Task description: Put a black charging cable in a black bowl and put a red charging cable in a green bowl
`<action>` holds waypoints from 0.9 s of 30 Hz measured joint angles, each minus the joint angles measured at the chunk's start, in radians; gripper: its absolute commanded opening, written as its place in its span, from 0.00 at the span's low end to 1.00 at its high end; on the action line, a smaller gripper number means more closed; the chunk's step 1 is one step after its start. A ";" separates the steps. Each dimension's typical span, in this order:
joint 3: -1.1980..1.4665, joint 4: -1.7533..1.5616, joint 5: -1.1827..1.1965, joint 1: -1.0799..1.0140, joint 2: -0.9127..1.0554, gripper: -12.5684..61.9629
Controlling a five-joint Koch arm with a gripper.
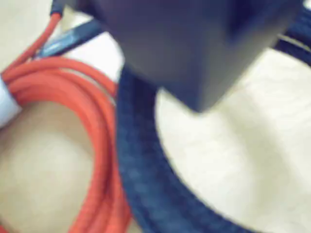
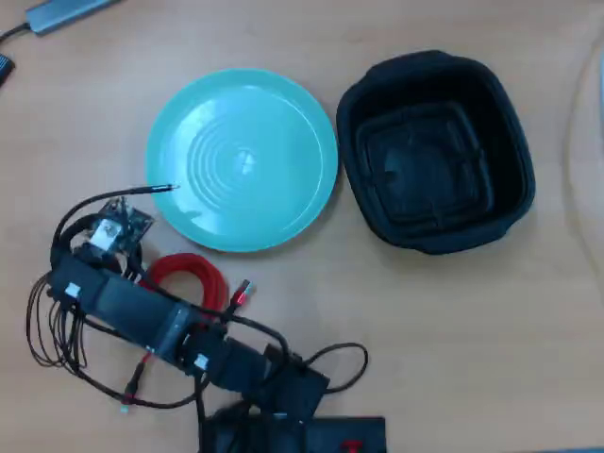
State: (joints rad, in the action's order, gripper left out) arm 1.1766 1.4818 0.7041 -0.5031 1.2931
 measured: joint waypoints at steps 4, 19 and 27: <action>0.000 0.014 -0.014 -0.044 0.040 0.07; 0.000 0.115 -0.313 -0.183 0.259 0.07; 0.000 0.172 -0.499 -0.304 0.288 0.07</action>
State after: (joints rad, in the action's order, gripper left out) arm 1.1766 1.6536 0.2056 -0.8069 1.5815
